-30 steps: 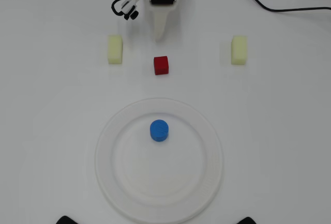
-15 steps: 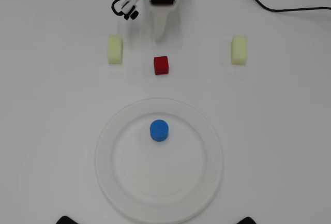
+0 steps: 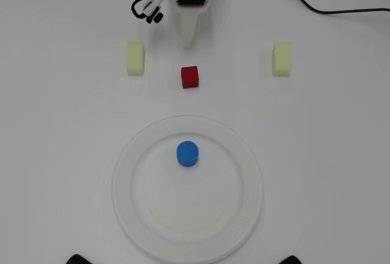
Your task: Grasp a blue block and put it in the dish.
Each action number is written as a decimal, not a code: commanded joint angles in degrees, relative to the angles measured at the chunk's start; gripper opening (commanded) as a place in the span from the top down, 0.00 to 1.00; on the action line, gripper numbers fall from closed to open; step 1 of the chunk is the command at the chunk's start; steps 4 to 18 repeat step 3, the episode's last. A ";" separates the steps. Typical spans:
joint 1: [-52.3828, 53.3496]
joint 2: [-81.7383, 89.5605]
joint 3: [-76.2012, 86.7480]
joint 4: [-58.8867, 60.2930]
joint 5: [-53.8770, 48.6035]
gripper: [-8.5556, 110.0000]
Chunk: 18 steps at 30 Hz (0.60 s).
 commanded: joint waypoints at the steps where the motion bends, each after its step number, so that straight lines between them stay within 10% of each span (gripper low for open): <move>1: -0.62 9.76 4.83 3.60 -0.53 0.93; 18: -0.62 9.76 4.83 3.60 -0.53 0.93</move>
